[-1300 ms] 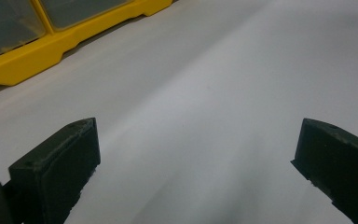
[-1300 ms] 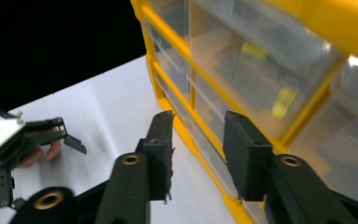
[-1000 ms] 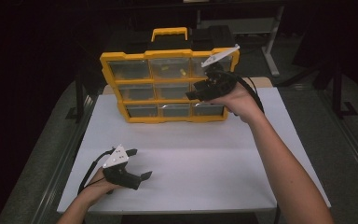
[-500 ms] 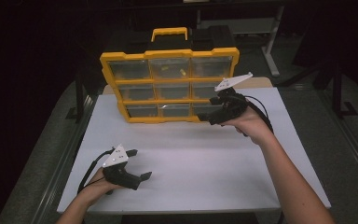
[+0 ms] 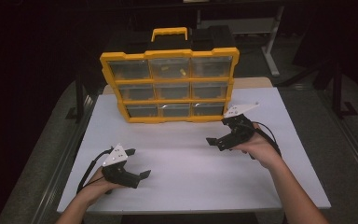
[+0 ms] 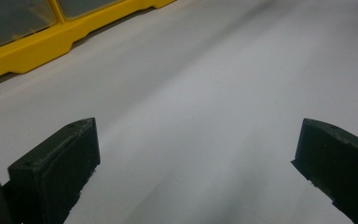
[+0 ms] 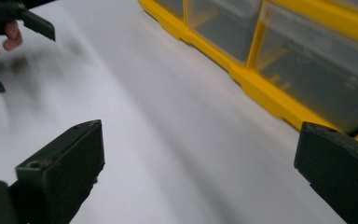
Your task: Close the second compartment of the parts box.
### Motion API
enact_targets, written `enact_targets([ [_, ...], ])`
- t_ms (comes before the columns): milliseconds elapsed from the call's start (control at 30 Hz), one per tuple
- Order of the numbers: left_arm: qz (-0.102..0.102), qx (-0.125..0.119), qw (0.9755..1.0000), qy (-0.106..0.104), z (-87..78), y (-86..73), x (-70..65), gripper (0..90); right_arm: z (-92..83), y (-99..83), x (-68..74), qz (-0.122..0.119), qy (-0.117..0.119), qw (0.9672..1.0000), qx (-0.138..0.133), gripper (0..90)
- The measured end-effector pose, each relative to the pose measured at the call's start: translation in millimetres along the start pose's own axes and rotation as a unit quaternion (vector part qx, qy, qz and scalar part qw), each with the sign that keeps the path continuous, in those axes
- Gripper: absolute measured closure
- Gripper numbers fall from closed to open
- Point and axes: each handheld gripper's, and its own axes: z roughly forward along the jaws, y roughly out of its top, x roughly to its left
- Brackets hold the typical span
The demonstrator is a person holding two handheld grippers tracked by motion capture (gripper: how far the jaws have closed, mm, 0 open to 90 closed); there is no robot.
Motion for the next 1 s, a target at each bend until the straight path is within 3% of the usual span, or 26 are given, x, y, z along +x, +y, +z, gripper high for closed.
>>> enact_targets([
  [433,0.002,0.000,1.0000,-0.005,-0.1,0.2,-0.3,0.0,-8.3,-59.7,1.0,0.017,0.002,0.9998,-0.012,0.6],
  [667,0.002,-0.003,1.0000,-0.006,-0.2,0.3,-0.4,0.0,-16.5,-83.9,3.9,0.033,-0.005,0.9994,-0.012,0.6],
  [1000,0.004,-0.005,0.9999,-0.008,-0.1,0.5,-0.6,0.0,-25.4,-108.4,9.8,0.028,-0.013,0.9995,-0.006,0.6],
])
